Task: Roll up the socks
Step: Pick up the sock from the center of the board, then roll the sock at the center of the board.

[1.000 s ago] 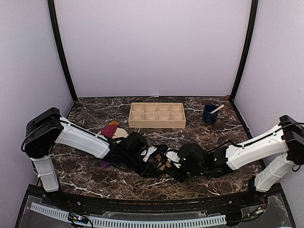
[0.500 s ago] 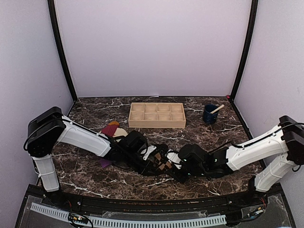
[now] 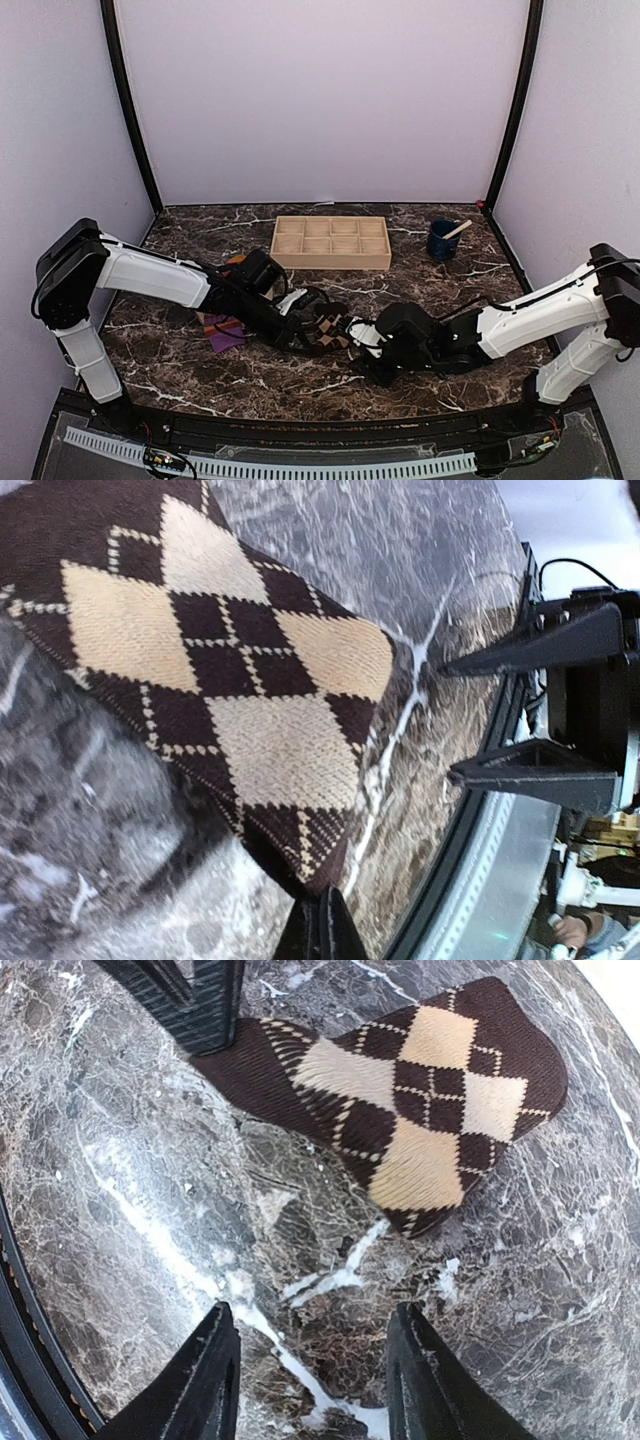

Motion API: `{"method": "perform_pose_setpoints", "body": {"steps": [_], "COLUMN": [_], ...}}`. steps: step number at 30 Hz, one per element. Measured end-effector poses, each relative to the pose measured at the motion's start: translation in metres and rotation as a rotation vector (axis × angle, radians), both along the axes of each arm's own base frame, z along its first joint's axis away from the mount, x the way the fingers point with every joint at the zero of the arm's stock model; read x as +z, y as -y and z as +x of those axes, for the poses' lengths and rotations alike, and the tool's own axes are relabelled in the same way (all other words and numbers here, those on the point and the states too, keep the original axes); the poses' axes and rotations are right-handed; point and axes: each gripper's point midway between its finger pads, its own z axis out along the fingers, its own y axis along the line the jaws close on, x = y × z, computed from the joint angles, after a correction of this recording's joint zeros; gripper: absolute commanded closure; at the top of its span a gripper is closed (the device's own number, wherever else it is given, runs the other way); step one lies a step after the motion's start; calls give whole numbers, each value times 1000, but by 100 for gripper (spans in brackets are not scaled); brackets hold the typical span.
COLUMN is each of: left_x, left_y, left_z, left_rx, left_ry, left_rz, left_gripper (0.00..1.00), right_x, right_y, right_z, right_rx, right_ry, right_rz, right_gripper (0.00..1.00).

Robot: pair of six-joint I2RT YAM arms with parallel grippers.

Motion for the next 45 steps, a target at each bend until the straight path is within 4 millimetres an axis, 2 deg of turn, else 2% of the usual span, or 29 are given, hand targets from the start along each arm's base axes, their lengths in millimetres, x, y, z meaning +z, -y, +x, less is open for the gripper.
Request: {"method": "perform_pose_setpoints", "body": {"steps": [12, 22, 34, 38, 42, 45], "left_x": [5, 10, 5, 5, 5, 5], "left_y": [-9, -10, -16, -16, -17, -17], "left_z": [-14, -17, -23, -24, -26, -27], "left_rx": [-35, -48, -53, -55, -59, -61], "left_ry": [-128, -169, -203, -206, -213, -217], "left_rz": [-25, -53, -43, -45, -46, -47], "left_gripper": [100, 100, 100, 100, 100, 100], "right_x": [-2, -15, 0, -3, -8, -13], "right_y": [-31, -28, -33, -36, -39, -40], "right_z": [-5, 3, 13, 14, 13, 12], "right_rx": [108, 125, 122, 138, 158, 174], "right_ry": [167, 362, 515, 524, 529, 530], "right_rz": [-120, -279, -309, -322, -335, -347], "right_gripper": [47, 47, 49, 53, 67, 72]}}
